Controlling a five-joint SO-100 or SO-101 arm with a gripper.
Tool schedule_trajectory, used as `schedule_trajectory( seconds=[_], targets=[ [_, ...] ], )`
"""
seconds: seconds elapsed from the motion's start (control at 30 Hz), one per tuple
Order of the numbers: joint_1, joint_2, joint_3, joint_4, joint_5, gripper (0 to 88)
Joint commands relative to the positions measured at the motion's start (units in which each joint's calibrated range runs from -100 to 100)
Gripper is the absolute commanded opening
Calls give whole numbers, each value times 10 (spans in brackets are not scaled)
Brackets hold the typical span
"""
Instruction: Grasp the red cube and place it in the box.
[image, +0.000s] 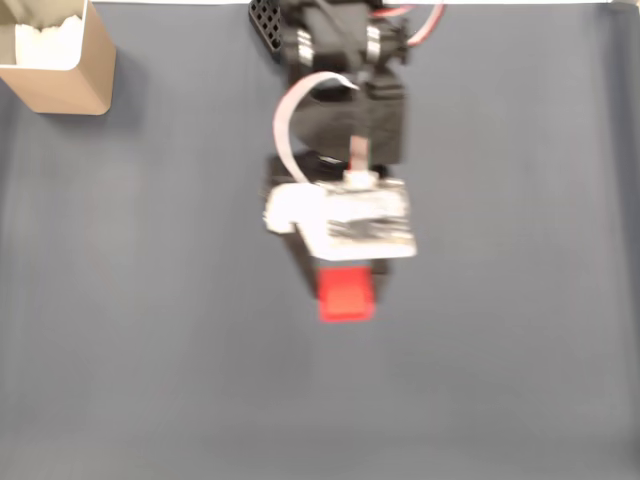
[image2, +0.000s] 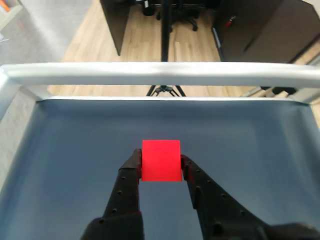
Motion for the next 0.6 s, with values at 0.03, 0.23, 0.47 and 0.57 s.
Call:
schedule_trajectory(
  seconds=[0.03, 0.23, 0.47, 0.57],
  targets=[
    [77, -71, 19, 4, 1, 45],
    [166, -118, 55, 9, 3, 45],
    [252, -159, 60, 32, 0, 45],
    [286, -172, 60, 41, -2, 47]
  ],
)
